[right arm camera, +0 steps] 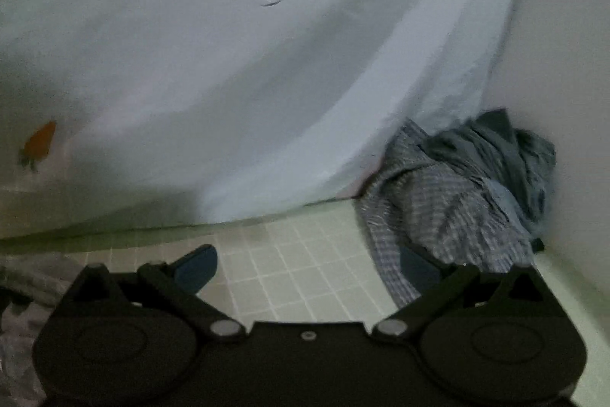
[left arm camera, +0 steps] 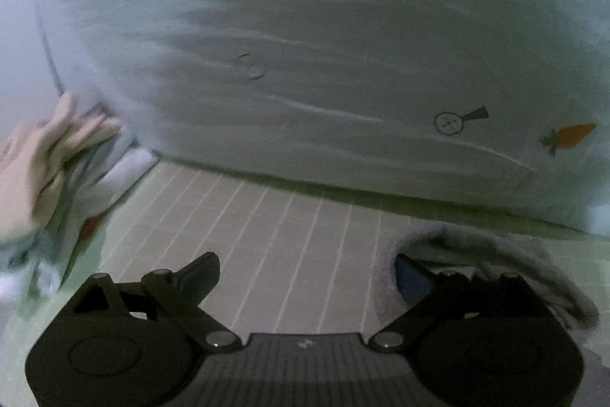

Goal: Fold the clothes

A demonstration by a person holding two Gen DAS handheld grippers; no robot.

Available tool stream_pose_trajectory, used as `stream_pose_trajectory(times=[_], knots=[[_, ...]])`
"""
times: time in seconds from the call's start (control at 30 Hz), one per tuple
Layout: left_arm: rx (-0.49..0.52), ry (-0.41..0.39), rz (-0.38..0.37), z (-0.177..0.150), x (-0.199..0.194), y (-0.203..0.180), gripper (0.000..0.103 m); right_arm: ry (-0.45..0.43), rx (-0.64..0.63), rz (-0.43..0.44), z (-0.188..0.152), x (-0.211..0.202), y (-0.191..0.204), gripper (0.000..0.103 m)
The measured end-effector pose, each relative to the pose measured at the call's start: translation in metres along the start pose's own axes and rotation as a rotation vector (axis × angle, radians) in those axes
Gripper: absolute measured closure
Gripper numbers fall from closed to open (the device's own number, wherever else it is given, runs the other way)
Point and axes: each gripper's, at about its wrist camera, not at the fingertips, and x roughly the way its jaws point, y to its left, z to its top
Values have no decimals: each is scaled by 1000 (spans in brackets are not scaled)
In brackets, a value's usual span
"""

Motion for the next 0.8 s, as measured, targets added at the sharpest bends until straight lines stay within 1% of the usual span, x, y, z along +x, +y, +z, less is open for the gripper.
stream_pose_trajectory(times=[0.13, 0.27, 0.43, 0.57, 0.63, 0.7, 0.8], knots=[[7, 57, 21, -11, -3, 4, 7, 105, 27, 96, -16, 4, -3, 0], [7, 79, 15, -9, 2, 7, 7, 168, -26, 181, -25, 14, 25, 0], [23, 102, 24, -6, 23, 7, 7, 225, -97, 262, -27, 45, 68, 0], [10, 141, 24, -5, 44, 13, 7, 280, -154, 286, -27, 79, 99, 0], [6, 170, 28, -6, 56, 15, 7, 328, -193, 280, -28, 99, 113, 0], [3, 189, 38, -6, 67, 17, 7, 336, -219, 258, -30, 113, 123, 0], [2, 154, 54, -4, 65, 18, 7, 323, -219, 193, -24, 128, 126, 0]])
